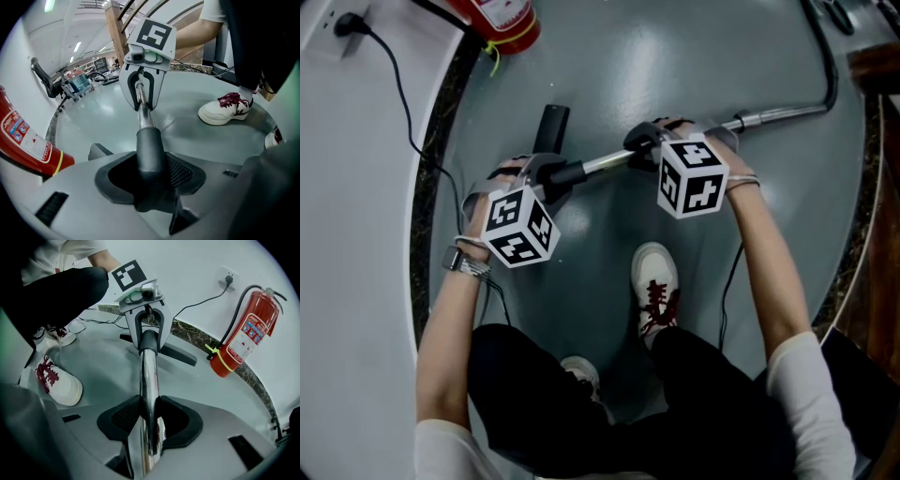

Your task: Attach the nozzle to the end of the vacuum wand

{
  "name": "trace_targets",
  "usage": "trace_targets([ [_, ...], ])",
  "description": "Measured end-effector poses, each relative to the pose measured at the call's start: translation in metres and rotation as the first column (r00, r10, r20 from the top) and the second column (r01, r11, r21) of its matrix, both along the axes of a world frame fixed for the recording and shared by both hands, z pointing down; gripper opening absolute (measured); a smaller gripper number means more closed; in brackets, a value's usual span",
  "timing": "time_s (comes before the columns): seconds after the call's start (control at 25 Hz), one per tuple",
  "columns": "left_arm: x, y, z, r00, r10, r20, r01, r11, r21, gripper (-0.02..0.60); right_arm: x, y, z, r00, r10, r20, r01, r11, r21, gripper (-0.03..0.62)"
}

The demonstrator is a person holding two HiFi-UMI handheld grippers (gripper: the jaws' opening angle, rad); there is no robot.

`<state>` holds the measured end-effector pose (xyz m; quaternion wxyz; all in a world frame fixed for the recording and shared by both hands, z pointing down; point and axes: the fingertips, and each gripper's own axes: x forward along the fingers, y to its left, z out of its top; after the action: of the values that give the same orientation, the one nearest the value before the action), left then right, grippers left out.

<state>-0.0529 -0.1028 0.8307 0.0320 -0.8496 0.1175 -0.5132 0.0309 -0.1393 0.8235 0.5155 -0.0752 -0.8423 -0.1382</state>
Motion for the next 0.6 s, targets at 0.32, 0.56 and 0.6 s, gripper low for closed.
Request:
trace_targets([
  [0.32,0.0014,0.0023,0.0056,1.0,-0.017,-0.023,0.016,1.0,-0.014,0.186,0.0002,0.0036,0.008,0.999,-0.025,-0.042,0.025,1.0,0.011,0.149],
  [0.56,0.0067,-0.0018,0.0004,0.991,-0.089,-0.103,0.084,0.995,-0.051,0.186,0.0034,-0.0028,0.0019,0.999,-0.015,-0.044,0.016,0.999,0.032,0.149],
  [0.6,0.0076,-0.0012,0.0002,0.989,-0.098,-0.112,0.09,0.994,-0.066,0.186,0.0039,-0.0025,0.0016,0.999,-0.017,-0.045,0.019,0.999,0.035,0.148],
])
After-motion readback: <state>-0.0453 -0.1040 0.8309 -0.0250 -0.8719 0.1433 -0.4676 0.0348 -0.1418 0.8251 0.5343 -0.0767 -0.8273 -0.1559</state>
